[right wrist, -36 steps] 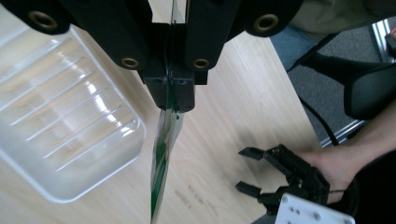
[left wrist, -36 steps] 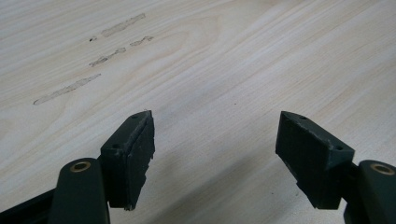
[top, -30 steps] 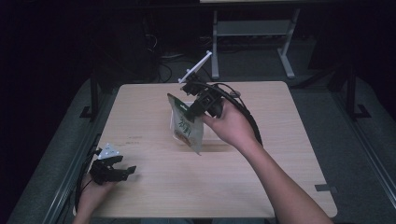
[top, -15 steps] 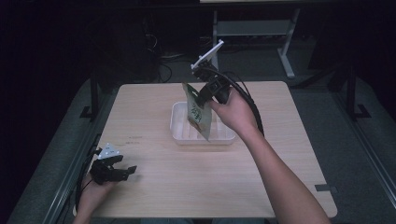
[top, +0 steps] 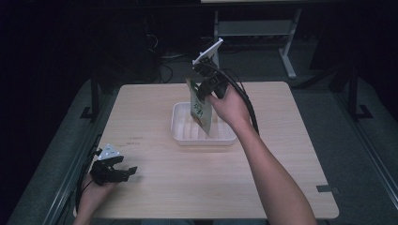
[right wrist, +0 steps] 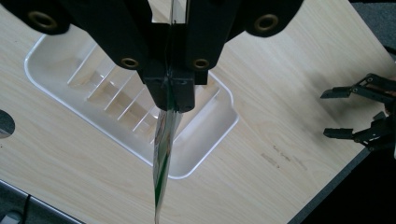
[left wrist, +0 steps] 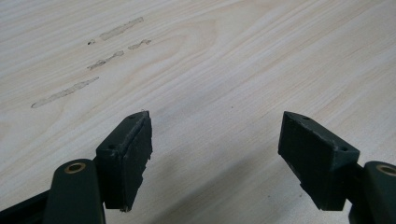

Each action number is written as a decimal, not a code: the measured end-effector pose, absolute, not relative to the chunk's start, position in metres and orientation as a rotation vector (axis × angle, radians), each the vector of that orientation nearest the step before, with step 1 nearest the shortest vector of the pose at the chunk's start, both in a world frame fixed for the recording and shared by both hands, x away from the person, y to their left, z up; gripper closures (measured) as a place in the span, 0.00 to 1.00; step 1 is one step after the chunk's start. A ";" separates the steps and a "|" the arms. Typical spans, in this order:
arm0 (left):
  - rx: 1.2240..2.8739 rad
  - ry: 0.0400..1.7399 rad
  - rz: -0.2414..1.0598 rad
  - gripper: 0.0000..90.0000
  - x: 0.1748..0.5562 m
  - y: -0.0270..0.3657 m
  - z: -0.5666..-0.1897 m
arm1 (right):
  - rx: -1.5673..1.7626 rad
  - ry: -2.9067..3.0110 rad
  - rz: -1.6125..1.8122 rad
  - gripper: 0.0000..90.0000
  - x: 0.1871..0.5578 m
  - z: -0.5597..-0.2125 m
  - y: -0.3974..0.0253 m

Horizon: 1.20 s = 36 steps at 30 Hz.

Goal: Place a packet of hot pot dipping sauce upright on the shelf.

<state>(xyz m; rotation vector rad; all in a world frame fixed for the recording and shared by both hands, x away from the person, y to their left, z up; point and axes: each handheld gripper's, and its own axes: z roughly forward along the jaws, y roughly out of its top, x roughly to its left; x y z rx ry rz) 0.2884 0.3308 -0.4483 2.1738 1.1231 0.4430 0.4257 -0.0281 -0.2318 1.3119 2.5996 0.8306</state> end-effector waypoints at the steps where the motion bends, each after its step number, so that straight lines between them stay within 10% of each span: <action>1: 2.174 1.123 0.442 0.28 0.288 0.331 -0.448 | 1.314 2.595 0.829 0.99 0.427 -0.233 -0.028; 36: 2.174 1.120 0.453 0.28 0.288 0.332 -0.448 | 1.481 2.454 0.827 0.99 0.450 -0.253 -0.034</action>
